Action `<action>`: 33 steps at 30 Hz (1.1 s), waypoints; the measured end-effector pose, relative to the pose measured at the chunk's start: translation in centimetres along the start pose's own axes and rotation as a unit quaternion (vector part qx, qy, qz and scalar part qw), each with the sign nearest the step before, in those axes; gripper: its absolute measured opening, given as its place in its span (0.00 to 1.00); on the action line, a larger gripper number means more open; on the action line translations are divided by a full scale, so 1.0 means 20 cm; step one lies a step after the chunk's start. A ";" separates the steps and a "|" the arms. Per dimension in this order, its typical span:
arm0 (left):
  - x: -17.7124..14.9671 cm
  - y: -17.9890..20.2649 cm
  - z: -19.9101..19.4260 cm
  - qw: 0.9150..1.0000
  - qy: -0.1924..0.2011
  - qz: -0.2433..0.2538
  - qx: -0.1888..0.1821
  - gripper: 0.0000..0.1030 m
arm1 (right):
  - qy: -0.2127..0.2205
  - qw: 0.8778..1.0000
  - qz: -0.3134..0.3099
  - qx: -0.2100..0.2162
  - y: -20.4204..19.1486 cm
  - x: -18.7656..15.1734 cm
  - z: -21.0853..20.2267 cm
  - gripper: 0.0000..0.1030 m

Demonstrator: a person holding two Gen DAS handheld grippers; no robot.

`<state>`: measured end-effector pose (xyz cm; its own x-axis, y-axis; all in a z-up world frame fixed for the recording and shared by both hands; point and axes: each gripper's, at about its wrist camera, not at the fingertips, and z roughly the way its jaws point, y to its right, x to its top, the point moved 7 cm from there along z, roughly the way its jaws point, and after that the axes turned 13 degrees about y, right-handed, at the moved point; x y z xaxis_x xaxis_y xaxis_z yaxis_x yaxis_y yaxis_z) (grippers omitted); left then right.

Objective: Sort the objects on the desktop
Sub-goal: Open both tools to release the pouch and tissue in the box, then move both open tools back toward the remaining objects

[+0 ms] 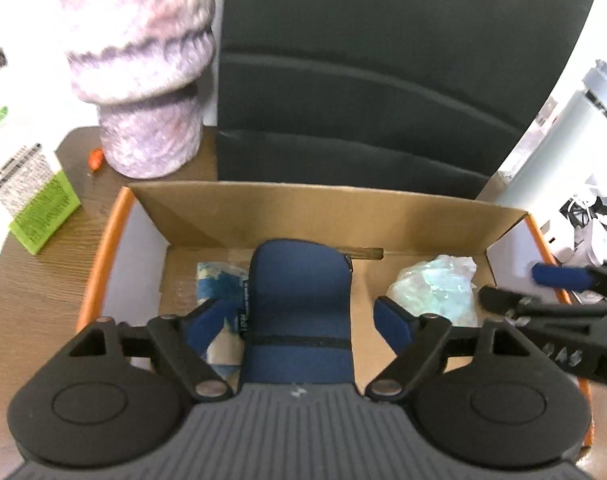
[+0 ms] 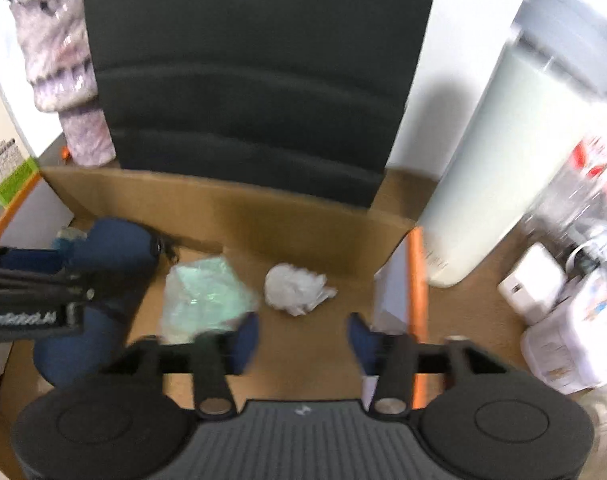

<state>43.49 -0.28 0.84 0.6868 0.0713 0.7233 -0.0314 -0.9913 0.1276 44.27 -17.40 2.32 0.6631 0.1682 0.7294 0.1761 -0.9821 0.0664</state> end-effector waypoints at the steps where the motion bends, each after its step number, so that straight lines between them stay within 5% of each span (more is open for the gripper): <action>1: 0.00 0.00 -0.02 1.000 0.001 0.001 0.005 0.84 | 0.005 1.000 0.004 -0.001 0.00 0.02 -0.04 0.58; 12: -0.03 -0.04 -0.32 0.999 0.037 0.005 0.015 1.00 | 0.028 1.000 0.005 0.008 0.03 -0.01 -0.30 0.64; 28: -0.15 -0.10 -0.73 0.994 0.097 0.021 0.033 1.00 | 0.086 0.996 0.026 0.016 -0.02 -0.13 -0.73 0.74; 33: -0.24 -0.10 -0.83 0.993 0.109 0.020 0.036 1.00 | 0.101 0.994 0.029 0.022 -0.08 -0.20 -0.83 0.86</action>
<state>28.22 3.25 8.42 0.5124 0.0453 0.8576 0.0014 -0.9986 0.0519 29.28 -17.81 10.53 0.5146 0.0870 0.8530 0.1762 -0.9843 -0.0059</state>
